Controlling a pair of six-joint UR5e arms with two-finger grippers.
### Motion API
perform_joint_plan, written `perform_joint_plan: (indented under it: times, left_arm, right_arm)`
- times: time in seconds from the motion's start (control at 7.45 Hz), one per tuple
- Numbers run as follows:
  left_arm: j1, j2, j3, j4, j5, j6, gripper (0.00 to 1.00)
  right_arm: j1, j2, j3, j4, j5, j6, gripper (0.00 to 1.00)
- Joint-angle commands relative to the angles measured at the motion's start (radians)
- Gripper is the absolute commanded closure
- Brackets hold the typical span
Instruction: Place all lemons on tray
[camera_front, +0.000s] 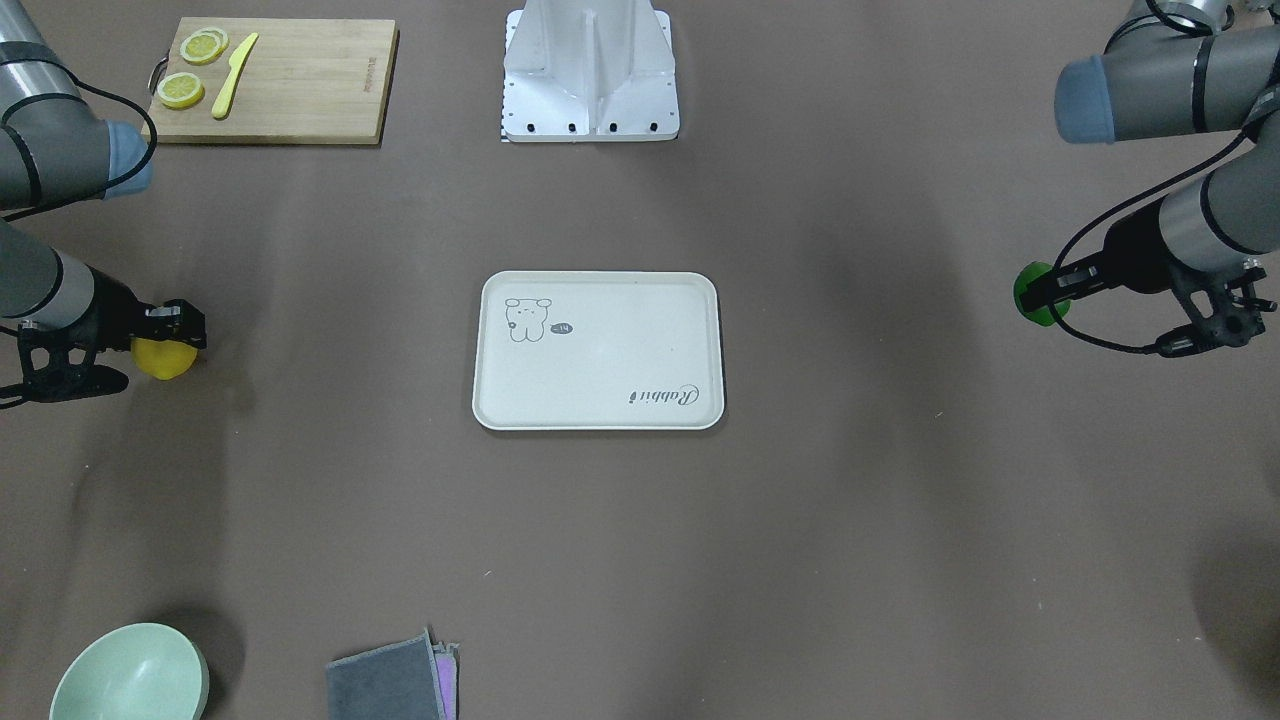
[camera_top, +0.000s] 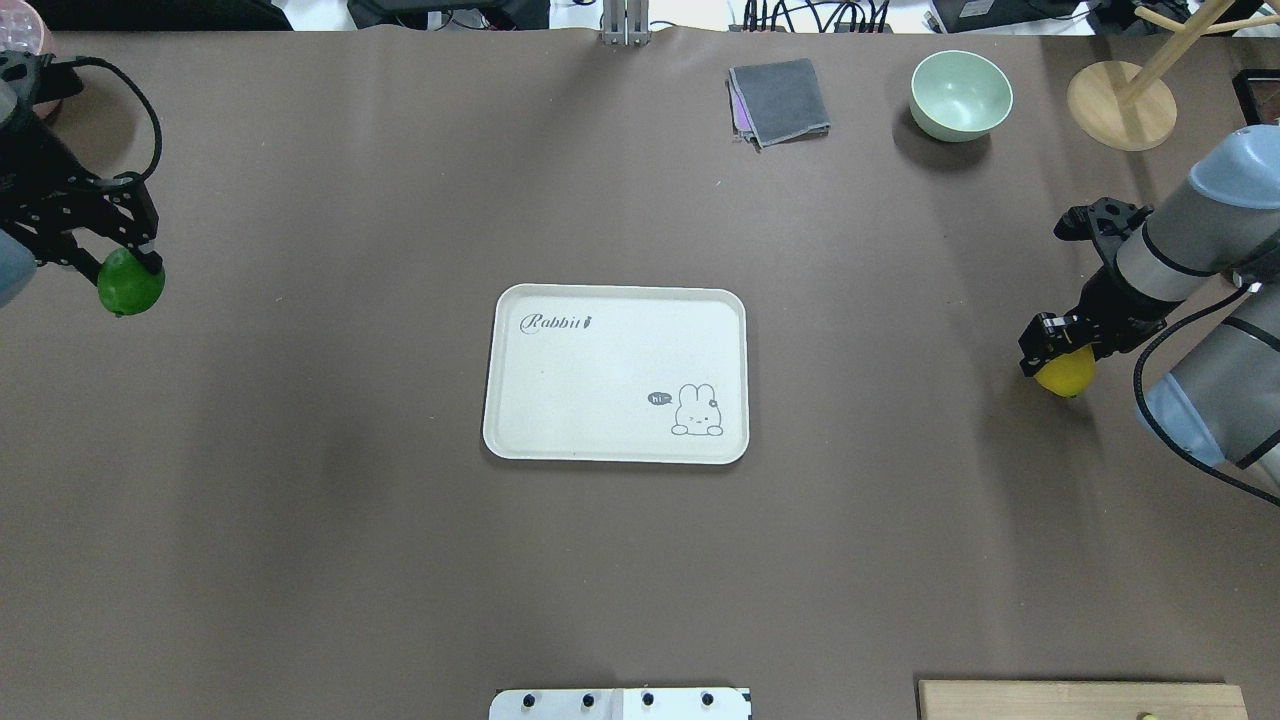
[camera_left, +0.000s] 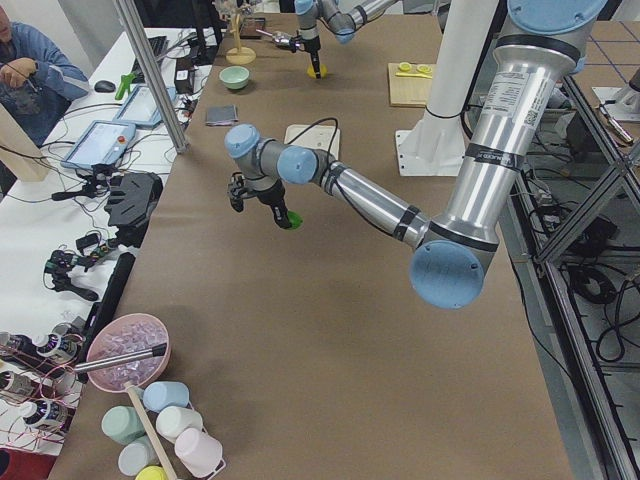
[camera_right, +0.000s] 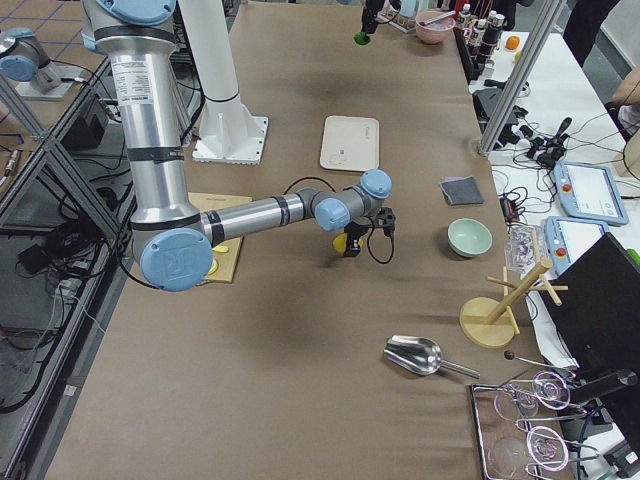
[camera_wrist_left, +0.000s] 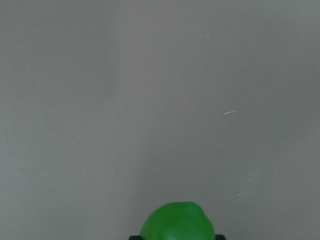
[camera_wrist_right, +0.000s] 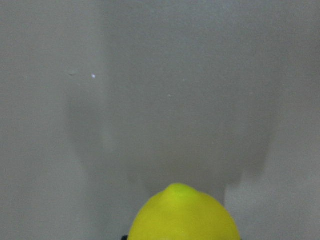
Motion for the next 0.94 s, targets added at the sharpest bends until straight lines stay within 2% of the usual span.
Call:
perform_joint_plan:
  times: [0.0,0.27,0.4,0.54,0.67,0.8]
  left_arm:
    - [0.000,-0.144,0.007,0.145,0.042,0.009,1.00]
    - [0.071,-0.215,0.015,0.135,0.038,-0.071,1.00]
    - [0.103,-0.252,0.038,0.062,0.036,-0.191,1.00]
    - [0.173,-0.288,0.047,0.005,0.041,-0.347,1.00]
    - [0.219,-0.307,0.088,-0.069,0.042,-0.424,1.00]
    - [0.226,-0.369,0.152,-0.110,0.044,-0.474,1.00]
  right_arm:
    - [0.009,0.109,0.032,-0.130,0.002,0.011,1.00]
    - [-0.041,0.255,-0.005,-0.130,-0.012,0.165,1.00]
    - [-0.081,0.379,-0.078,-0.123,-0.056,0.227,1.00]
    - [-0.153,0.488,-0.180,-0.032,-0.123,0.340,1.00]
    - [-0.211,0.542,-0.307,0.176,-0.177,0.471,1.00]
    - [-0.241,0.603,-0.374,0.237,-0.208,0.568,1.00]
